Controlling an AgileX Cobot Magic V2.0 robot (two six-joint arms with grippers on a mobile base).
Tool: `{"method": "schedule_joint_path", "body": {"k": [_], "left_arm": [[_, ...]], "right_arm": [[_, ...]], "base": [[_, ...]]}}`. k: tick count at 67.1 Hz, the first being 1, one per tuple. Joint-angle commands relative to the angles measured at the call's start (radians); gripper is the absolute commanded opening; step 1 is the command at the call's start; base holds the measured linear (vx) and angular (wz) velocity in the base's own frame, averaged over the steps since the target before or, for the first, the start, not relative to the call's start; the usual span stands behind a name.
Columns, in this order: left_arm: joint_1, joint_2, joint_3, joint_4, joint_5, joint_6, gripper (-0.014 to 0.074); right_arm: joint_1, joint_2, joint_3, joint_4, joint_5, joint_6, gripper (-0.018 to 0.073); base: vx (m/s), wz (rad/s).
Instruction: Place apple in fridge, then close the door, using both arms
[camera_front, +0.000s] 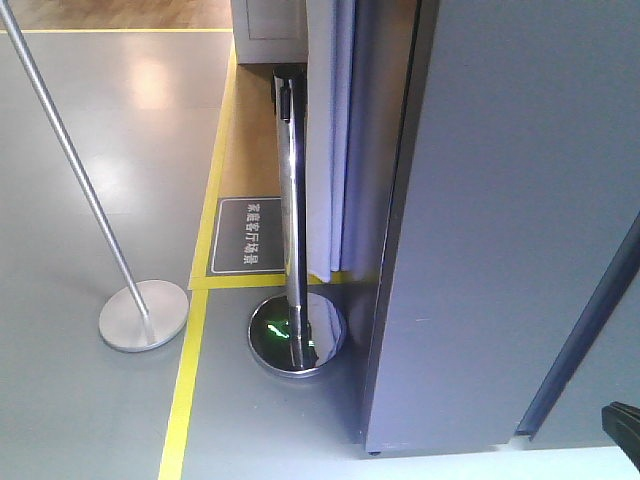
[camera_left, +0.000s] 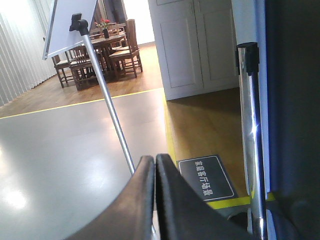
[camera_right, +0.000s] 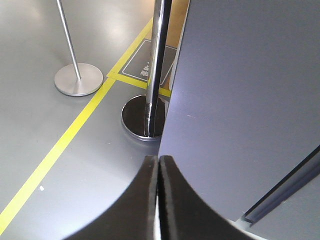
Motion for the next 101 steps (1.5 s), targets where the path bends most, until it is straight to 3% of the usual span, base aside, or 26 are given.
{"method": "schedule_joint_path", "body": {"k": [1,32,38,46,57,78,101], "left_arm": [[-0.003,-0.016,0.015,-0.007,-0.075,-0.001,-0.0008],[-0.003,-0.016,0.015,-0.007,-0.075,-0.001,-0.0008],[-0.003,-0.016,0.015,-0.007,-0.075,-0.001,-0.0008],[-0.003,-0.016,0.015,-0.007,-0.075,-0.001,-0.0008],[-0.003,-0.016,0.015,-0.007,-0.075,-0.001,-0.0008],[-0.003,-0.016,0.015,-0.008,-0.073,-0.001,-0.0008],[-0.003,-0.016,0.015,-0.008,-0.072,-0.001,-0.0008]], "right_arm": [[0.002,0.006,-0.030,0.002,-0.063,-0.005,-0.0006],[0.001,0.006,-0.027,-0.038,-0.065,-0.005,-0.0006],[0.001,0.006,0.031,-0.039,-0.142,0.013,-0.0006],[0.001,-0.013,0.174,-0.045,-0.344,0.107,-0.0006],[-0.004,-0.154,0.311,-0.071,-0.471,0.197,-0.0006],[-0.190,-0.383,0.375,-0.146,-0.454,0.278,-0.0003],[-0.199,-0.380,0.375,-0.194,-0.559,0.277,-0.0002]], "base": [[0.00,0.00],[0.00,0.00],[0.00,0.00],[0.00,0.00],[0.00,0.00],[0.00,0.00],[0.00,0.00]]}}
